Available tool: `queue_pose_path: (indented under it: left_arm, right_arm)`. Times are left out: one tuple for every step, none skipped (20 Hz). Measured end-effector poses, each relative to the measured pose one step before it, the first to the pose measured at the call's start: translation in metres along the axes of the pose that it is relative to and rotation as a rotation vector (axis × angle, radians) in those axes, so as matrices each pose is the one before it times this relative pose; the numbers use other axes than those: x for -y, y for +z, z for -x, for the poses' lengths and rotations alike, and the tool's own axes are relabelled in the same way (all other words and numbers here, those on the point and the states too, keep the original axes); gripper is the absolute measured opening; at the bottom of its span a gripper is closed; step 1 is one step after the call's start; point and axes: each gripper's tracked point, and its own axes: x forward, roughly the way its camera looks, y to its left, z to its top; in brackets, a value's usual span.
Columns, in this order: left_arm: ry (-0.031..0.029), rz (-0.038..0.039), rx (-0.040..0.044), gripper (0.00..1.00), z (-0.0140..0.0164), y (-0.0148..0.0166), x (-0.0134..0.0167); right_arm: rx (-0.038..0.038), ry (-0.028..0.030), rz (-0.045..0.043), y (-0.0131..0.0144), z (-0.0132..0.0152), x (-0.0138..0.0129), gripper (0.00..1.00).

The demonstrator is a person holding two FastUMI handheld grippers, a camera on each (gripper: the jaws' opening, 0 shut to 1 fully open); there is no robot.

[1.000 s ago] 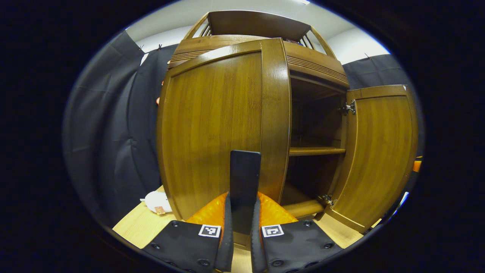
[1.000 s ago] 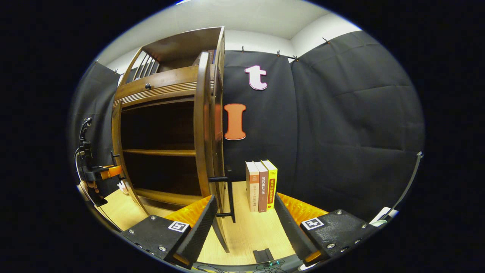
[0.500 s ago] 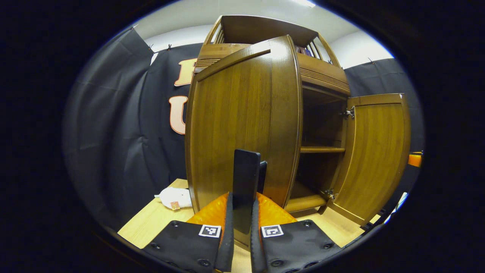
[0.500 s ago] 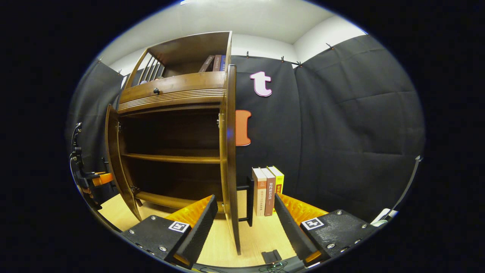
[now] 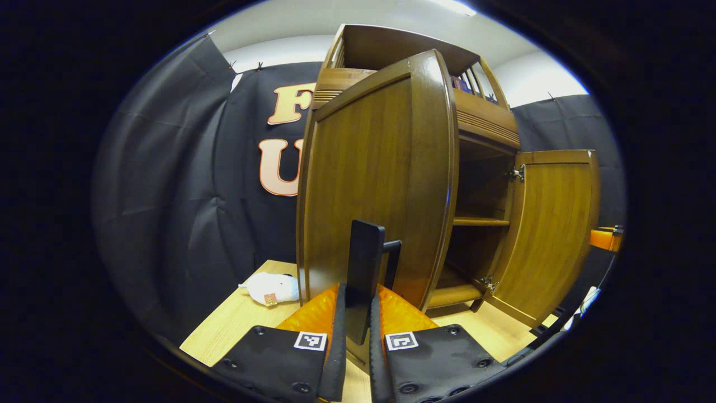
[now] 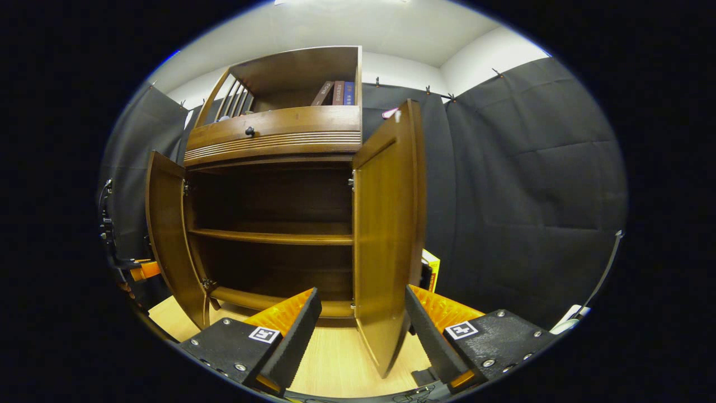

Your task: Open the right door of the double-door shoe cabinet with the right hand, and open the left door with the left hand.

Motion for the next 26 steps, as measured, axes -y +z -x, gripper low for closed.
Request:
queue_pose_path:
  left_arm:
    - [0.00027,-0.00642,-0.00227,0.21,0.00283,-0.00093,-0.00552]
    - [-0.00188,-0.00387,-0.00318,0.24,0.00296,0.00018,-0.00556]
    - [-0.00479,0.01149,-0.00178,0.27,0.00025,0.00032,-0.00424]
    - [-0.00353,0.01725,0.00115,0.21,0.00411,0.00146,-0.00608]
    - [0.00528,0.00867,0.00573,0.21,0.00391,0.00294,-0.00839]
    - [0.04511,-0.02436,-0.00748,0.19,0.01037,-0.00164,-0.01586]
    - [0.02415,-0.03697,0.02218,0.17,-0.00585,0.00384,-0.01086]
    - [0.01493,-0.02114,0.00051,0.12,0.00319,-0.00306,-0.01316]
    - [-0.00107,0.01215,0.00614,0.12,0.00269,0.00345,-0.01058]
    - [-0.01855,0.02379,-0.00879,0.10,0.00146,-0.00045,-0.00733]
    - [-0.01348,0.01641,-0.00186,0.07,0.00118,-0.00059,-0.00770]
    - [-0.00407,-0.00405,-0.00286,0.10,0.00159,-0.00004,-0.00949]
    - [0.00014,-0.01095,0.00095,0.10,0.00082,0.00001,-0.00930]
    - [-0.00420,-0.00444,0.00120,0.10,-0.00018,0.00164,-0.00705]
    - [-0.00728,0.00269,-0.00091,0.09,0.00003,0.00056,-0.00456]
    - [-0.00654,0.00555,-0.00053,0.09,0.00090,0.00041,-0.00492]
    - [-0.00615,0.00107,-0.00022,0.09,-0.00107,0.00063,-0.00418]
    - [-0.00647,-0.00420,-0.00125,0.09,0.00025,0.00007,-0.00260]
    - [-0.00625,-0.00396,0.00064,0.09,0.00025,0.00087,-0.00230]
    - [-0.00571,-0.00221,0.00069,0.08,0.00079,0.00011,-0.00310]
    - [-0.00545,0.00007,0.00006,0.08,-0.00045,0.00052,-0.00314]
    - [-0.00667,0.00191,-0.00056,0.04,-0.00060,0.00008,-0.00133]
    - [-0.00644,0.00040,-0.00025,0.04,-0.00142,0.00095,-0.00245]
    - [-0.00502,0.00087,-0.00060,0.08,-0.00085,0.00027,-0.00214]
    - [-0.00395,0.00056,-0.00244,0.08,0.00282,0.00097,-0.00126]
    - [-0.00387,-0.00059,-0.00200,0.05,0.00124,0.00045,-0.00167]
  right_arm:
    - [-0.00041,0.00628,-0.00018,0.00014,-0.00180,-0.01038,0.92]
    - [0.00347,0.00666,-0.00328,-0.00013,0.00011,-0.01125,0.92]
    - [0.00408,0.01002,-0.00431,0.00140,-0.00109,-0.01149,0.92]
    - [0.00042,0.00869,-0.00494,0.00055,-0.00272,-0.01060,0.92]
    - [-0.00320,0.00780,-0.00599,-0.00109,-0.00142,-0.01040,0.92]
    - [-0.00275,0.00851,-0.00839,-0.00160,-0.00036,-0.01210,0.92]
    - [0.00118,0.00698,-0.00974,-0.00068,-0.00118,-0.00997,0.92]
    - [0.00367,0.00598,-0.00629,-0.00044,-0.00038,-0.01038,0.92]
    - [0.00018,0.00365,-0.00146,-0.00156,-0.00158,-0.01288,0.92]
    - [-0.00250,0.00356,0.00274,-0.00102,-0.00076,-0.00996,0.92]
    - [0.00143,0.00450,0.00325,-0.00072,0.00051,-0.00864,0.92]
    - [0.00500,0.00346,0.00276,0.00031,0.00074,-0.00845,0.92]
    - [0.00437,0.00253,0.00278,0.00096,-0.00128,-0.00832,0.92]
    - [0.00241,0.00166,0.00238,0.00023,-0.00165,-0.00740,0.92]
    - [0.00175,0.00116,0.00091,0.00060,0.00031,-0.00629,0.92]
    - [0.00279,0.00017,-0.00067,0.00084,0.00020,-0.00588,0.92]
    - [0.00128,0.00033,-0.00036,0.00022,0.00077,-0.00566,0.92]
    - [-0.00032,-0.00065,0.00024,-0.00030,-0.00040,-0.00407,0.92]
    - [-0.00054,-0.00094,0.00179,-0.00065,0.00126,-0.00366,0.92]
    - [-0.00113,-0.00055,0.00340,-0.00051,0.00075,-0.00361,0.92]
    - [-0.00154,-0.00296,0.00469,-0.00073,0.00119,-0.00275,0.92]
    - [-0.00133,-0.00202,0.00403,-0.00078,0.00064,-0.00125,0.92]
    - [-0.00054,-0.00205,0.00260,-0.00092,0.00188,-0.00249,0.92]
    - [0.00002,-0.00333,0.00108,0.00005,0.00086,-0.00209,0.92]
    - [0.00021,-0.00308,0.00016,-0.00039,0.00143,-0.00075,0.92]
    - [-0.00002,-0.00367,-0.00040,0.00003,0.00068,-0.00077,0.92]
